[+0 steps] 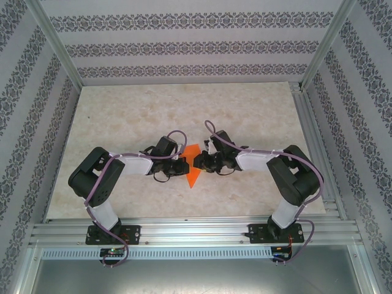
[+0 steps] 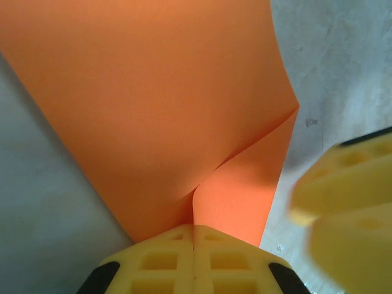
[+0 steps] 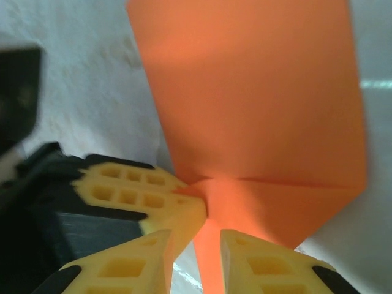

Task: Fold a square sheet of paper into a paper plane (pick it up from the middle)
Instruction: Third fold the triangle at the center of the table.

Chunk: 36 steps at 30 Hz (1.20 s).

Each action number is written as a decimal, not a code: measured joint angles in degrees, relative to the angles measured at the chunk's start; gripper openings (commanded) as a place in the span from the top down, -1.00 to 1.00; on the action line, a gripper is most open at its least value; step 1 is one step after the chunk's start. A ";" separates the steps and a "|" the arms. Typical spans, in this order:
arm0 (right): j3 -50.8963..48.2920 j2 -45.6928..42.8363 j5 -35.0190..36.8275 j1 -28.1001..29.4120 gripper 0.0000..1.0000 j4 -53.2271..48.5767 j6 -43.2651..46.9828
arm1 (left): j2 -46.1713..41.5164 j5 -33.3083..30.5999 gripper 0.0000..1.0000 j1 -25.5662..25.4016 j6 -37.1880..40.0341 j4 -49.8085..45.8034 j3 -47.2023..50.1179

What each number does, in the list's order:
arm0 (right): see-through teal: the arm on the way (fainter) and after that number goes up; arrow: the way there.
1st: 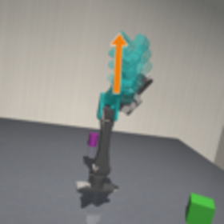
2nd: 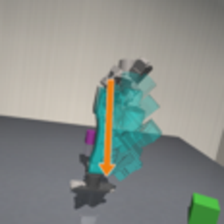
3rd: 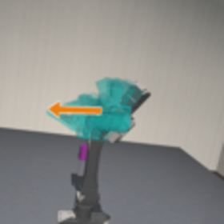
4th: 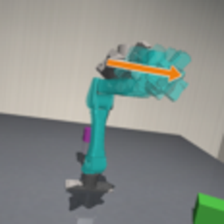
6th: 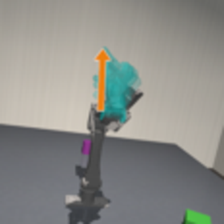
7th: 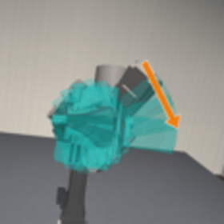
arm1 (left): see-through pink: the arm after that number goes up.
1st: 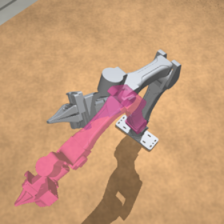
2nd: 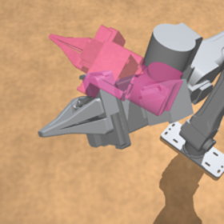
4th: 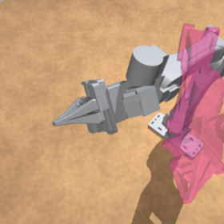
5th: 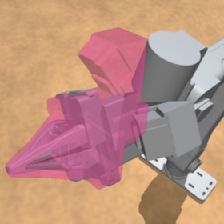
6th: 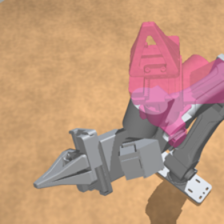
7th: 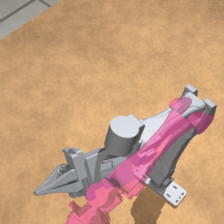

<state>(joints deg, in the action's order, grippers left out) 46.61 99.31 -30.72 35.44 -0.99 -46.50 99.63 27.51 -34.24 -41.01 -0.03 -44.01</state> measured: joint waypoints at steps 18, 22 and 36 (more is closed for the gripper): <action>-4.96 -3.08 1.51 2.82 0.52 3.54 -5.11 | 0.00 -0.04 0.92 0.00 -0.22 -0.02 0.02; -5.66 -1.79 1.66 5.09 0.52 4.72 -6.47 | 0.00 -0.04 0.92 0.00 -0.39 -0.02 0.02; -5.77 -3.80 3.48 7.85 0.52 2.93 -7.26 | 0.00 -0.22 0.92 0.00 -0.44 -0.02 0.02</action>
<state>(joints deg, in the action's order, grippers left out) 40.84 95.50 -27.24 43.29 1.93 -53.76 99.63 27.29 -34.24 -41.45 -0.05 -43.99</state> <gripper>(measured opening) 0.241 0.067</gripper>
